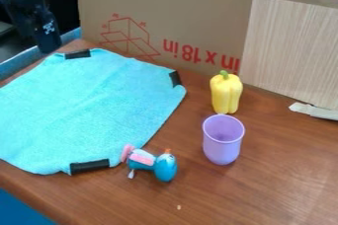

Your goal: Fold the cloth from top right to bottom left

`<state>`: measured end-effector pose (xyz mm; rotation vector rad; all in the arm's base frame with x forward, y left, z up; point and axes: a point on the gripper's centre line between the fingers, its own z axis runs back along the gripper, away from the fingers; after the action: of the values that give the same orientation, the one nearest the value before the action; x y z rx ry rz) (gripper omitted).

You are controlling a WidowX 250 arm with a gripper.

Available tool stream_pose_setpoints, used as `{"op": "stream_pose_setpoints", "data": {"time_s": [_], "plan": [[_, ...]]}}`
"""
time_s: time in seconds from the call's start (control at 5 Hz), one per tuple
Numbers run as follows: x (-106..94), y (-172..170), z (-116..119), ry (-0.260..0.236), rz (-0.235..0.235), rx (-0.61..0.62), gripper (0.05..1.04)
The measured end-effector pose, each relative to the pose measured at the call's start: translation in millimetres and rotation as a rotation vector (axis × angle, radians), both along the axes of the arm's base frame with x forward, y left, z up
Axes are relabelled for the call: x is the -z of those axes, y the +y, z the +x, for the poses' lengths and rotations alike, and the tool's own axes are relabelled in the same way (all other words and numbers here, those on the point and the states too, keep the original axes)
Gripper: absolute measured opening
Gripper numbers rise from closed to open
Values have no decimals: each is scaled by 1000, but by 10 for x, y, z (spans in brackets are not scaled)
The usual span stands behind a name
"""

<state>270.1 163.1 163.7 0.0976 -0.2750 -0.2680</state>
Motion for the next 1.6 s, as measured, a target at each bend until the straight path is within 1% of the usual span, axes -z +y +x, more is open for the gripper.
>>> {"op": "stream_pose_setpoints", "data": {"time_s": [0.2, 0.4, 0.6, 0.8, 1.0, 1.2, 1.4, 1.6], "plan": [[88, -13, 3, 26, -24, -11, 1001], [217, -263, 159, 84, -111, -89, 1001], [273, -354, 309, 66, -132, -233, 1001], [346, -419, 515, -4, -145, -388, 1001], [323, -377, 769, -166, -145, -543, 1001], [436, -337, 949, -264, -148, -635, 1001], [522, -348, 1069, -344, -121, -670, 1001], [697, -375, 1152, -392, -94, -704, 1001]]}}
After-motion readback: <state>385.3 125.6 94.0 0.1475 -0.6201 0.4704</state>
